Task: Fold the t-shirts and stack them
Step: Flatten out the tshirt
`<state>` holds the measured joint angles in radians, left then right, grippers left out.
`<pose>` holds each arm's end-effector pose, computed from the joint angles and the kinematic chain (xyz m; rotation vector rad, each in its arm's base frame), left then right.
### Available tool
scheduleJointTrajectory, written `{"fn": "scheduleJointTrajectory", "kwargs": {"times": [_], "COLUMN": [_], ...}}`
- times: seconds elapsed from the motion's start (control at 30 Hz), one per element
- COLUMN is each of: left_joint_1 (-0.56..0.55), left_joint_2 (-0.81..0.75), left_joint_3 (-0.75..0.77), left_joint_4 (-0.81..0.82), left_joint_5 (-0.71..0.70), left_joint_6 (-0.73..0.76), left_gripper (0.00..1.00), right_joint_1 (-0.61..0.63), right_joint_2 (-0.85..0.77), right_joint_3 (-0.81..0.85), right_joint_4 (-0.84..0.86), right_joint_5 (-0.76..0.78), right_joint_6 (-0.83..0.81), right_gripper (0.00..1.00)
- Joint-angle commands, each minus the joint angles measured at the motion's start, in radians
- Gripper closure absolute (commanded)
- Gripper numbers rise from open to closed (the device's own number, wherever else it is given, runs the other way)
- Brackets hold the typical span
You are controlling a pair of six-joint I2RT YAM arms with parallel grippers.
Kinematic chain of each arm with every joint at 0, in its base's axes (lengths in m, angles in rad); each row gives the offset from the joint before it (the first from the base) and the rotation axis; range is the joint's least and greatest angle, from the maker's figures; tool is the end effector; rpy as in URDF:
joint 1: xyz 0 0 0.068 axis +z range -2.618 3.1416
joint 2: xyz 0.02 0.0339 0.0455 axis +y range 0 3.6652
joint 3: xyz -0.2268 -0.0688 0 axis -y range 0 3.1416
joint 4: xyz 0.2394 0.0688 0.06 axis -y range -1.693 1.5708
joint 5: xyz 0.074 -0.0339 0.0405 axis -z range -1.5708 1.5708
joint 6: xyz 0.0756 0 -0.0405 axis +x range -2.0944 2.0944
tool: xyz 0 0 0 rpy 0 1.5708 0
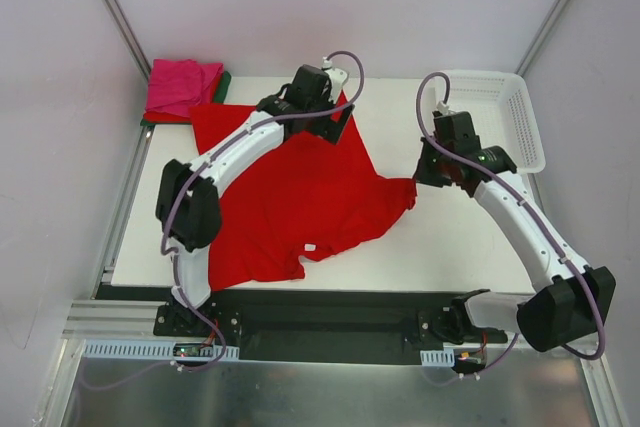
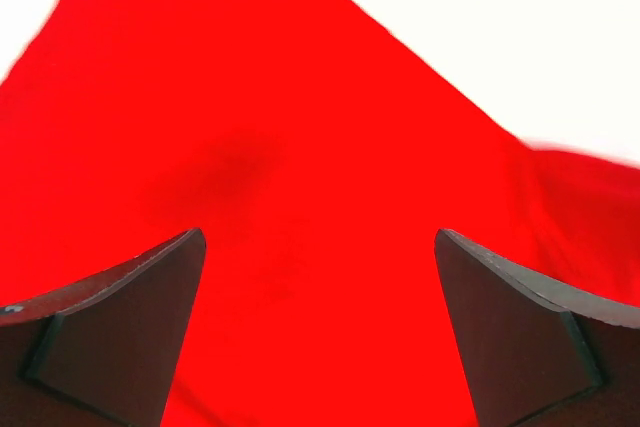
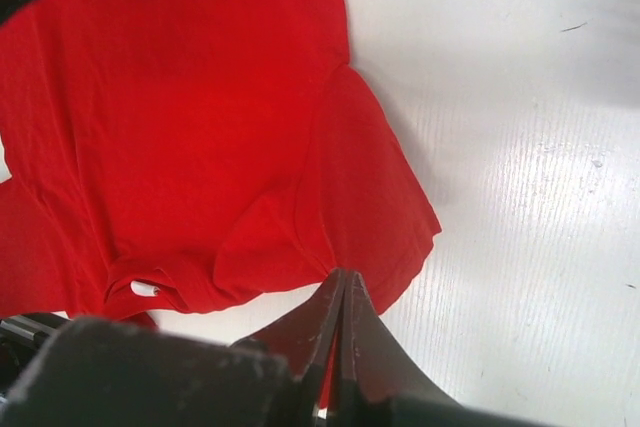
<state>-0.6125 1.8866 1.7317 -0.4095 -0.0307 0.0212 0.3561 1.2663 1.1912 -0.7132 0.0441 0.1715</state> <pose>0.3798 -0.2641 0.2714 0.6530 2.0497 -0.3134 0.2830 0.1017 0.2657 -0.1968 2.3593 0.2042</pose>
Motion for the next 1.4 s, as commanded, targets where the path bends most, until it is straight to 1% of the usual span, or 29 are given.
{"fn": "scheduleJointTrajectory", "kwargs": {"times": [0.0,0.03,0.17,0.23,0.27,0.33,0.37,0.47,0.63,0.87,0.97,1.0,1.1,1.2,1.37], "left_joint_1": [0.083,0.088,0.108,0.120,0.125,0.129,0.129,0.129,0.129,0.129,0.132,0.132,0.132,0.132,0.132], "left_joint_2": [0.154,0.189,0.368,0.422,0.475,0.529,0.575,0.641,0.694,0.733,0.720,0.718,0.697,0.683,0.669], "left_joint_3": [0.182,0.259,0.432,0.527,0.555,0.641,0.664,0.723,0.735,0.729,0.700,0.686,0.646,0.628,0.608], "left_joint_4": [0.067,0.067,0.067,0.067,0.067,0.066,0.067,0.072,0.127,0.143,0.138,0.135,0.114,0.051,-0.060], "left_joint_5": [-0.012,-0.011,-0.009,0.015,0.026,0.064,0.075,0.104,0.083,0.069,0.035,0.003,-0.018,-0.035,-0.054], "left_joint_6": [0.065,0.071,0.094,0.091,0.086,0.079,0.077,0.071,0.075,0.100,0.135,0.141,0.160,0.166,0.177], "left_gripper": [0.01,0.01,0.01,0.01,0.01,0.01,0.01,0.01,0.01,0.01,0.01,0.01,0.03,0.08,0.12], "right_joint_1": [0.006,0.006,0.006,0.006,0.007,0.006,0.006,0.007,0.006,0.004,0.004,0.006,0.004,0.004,0.006], "right_joint_2": [-0.051,-0.056,-0.068,-0.074,-0.074,-0.076,-0.079,-0.082,-0.077,-0.073,-0.073,-0.071,-0.070,-0.070,-0.074], "right_joint_3": [-0.002,-0.001,-0.004,-0.010,-0.012,-0.018,-0.019,-0.030,-0.035,-0.027,-0.015,-0.012,-0.007,-0.004,-0.002], "right_joint_4": [0.003,0.003,-0.002,-0.002,-0.002,-0.006,-0.008,-0.011,-0.015,-0.019,-0.023,-0.023,-0.023,-0.019,-0.014], "right_joint_5": [-0.003,-0.004,-0.012,-0.020,-0.023,-0.023,-0.023,-0.021,-0.030,-0.033,-0.032,-0.035,-0.035,-0.068,-0.081], "right_joint_6": [0.002,0.000,-0.001,-0.003,-0.001,-0.003,-0.004,-0.004,-0.004,-0.004,-0.006,-0.006,-0.006,-0.001,0.000], "right_gripper": [0.99,0.99,0.99,0.99,0.99,0.99,0.99,0.99,0.99,0.99,0.99,0.99,0.99,0.99,0.99]}}
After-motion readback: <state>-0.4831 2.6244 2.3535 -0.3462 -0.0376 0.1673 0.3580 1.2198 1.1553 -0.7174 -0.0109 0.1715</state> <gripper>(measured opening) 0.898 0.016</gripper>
